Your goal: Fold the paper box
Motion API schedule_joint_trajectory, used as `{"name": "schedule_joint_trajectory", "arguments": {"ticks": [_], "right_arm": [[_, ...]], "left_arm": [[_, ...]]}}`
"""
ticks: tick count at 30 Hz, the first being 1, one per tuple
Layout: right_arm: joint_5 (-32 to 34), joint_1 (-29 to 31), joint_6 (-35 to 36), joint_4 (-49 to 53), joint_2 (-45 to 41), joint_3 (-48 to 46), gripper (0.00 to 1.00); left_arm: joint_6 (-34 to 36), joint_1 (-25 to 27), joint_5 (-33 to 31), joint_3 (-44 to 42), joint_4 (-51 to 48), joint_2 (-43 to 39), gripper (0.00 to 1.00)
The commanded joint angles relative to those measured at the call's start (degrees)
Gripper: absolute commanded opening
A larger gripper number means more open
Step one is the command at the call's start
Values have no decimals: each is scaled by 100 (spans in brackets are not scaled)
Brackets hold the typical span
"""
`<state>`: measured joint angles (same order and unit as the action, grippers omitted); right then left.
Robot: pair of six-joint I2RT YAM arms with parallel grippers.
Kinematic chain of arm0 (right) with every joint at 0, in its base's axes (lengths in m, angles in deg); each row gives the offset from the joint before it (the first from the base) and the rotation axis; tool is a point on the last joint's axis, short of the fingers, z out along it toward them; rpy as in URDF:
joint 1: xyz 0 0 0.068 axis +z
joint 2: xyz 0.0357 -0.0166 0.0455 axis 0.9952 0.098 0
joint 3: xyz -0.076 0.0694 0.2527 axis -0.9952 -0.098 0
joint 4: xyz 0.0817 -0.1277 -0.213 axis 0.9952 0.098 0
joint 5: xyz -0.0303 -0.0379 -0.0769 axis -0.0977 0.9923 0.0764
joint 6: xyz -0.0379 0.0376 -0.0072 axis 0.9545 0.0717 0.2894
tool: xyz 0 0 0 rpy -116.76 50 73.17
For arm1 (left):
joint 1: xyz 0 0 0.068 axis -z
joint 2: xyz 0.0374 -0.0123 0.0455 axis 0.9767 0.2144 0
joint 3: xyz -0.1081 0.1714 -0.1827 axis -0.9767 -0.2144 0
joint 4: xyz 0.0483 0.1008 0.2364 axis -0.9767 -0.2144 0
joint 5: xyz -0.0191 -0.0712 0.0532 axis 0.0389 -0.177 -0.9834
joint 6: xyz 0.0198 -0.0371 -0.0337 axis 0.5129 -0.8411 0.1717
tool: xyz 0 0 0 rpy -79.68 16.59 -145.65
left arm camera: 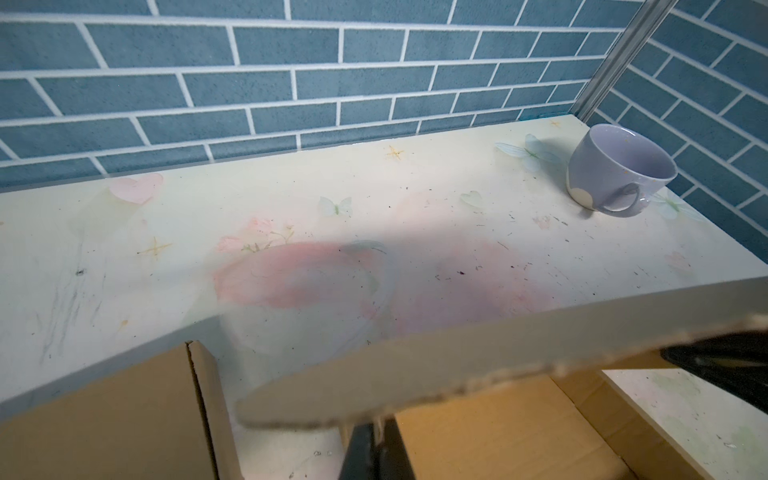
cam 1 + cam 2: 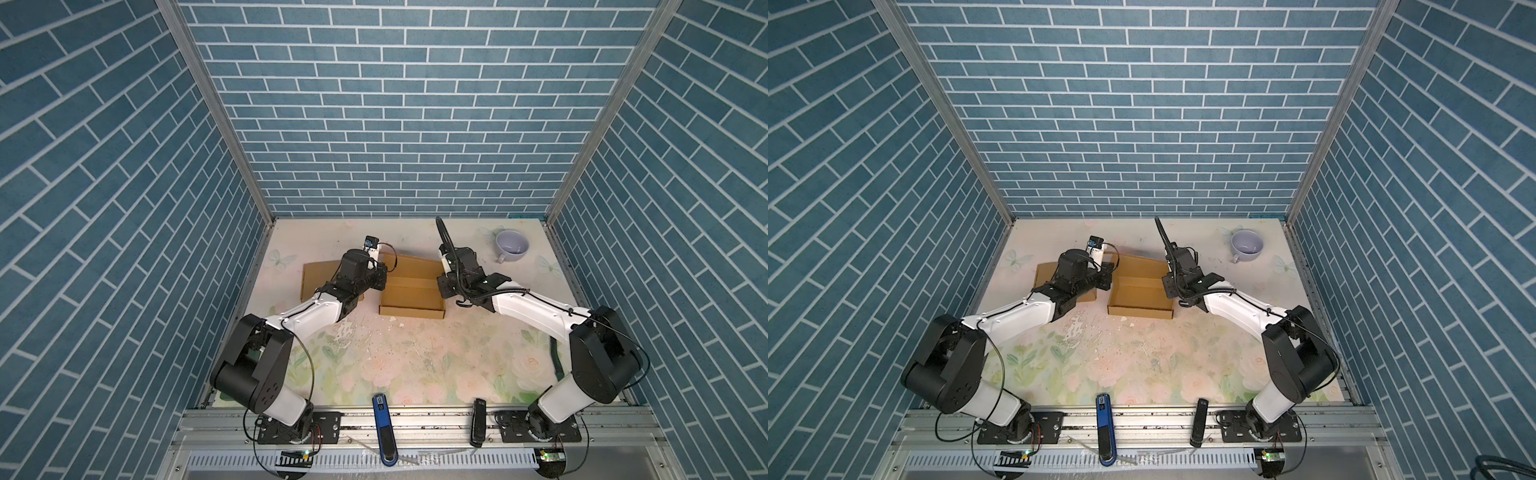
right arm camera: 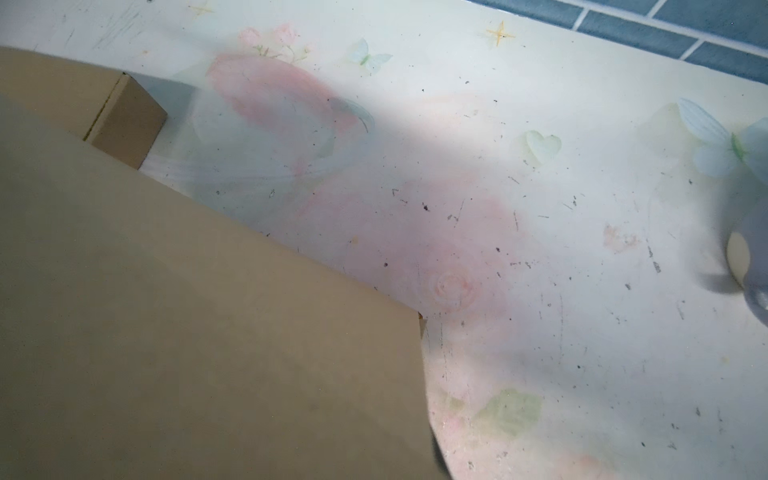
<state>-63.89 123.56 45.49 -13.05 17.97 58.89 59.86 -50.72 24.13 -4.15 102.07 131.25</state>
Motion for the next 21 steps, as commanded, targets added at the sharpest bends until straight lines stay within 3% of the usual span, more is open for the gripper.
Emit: {"name": "schedule_joint_trajectory", "arguments": {"ticks": [1,21], "right_arm": [[-382,283,-197,-155,-73,-279,12],[65,783,-594,-542,-266,-1047,10]], "left_arm": [[-99,215,459,-137,97,-154,0],[-632,579,14,-1278,656,-455,0]]}}
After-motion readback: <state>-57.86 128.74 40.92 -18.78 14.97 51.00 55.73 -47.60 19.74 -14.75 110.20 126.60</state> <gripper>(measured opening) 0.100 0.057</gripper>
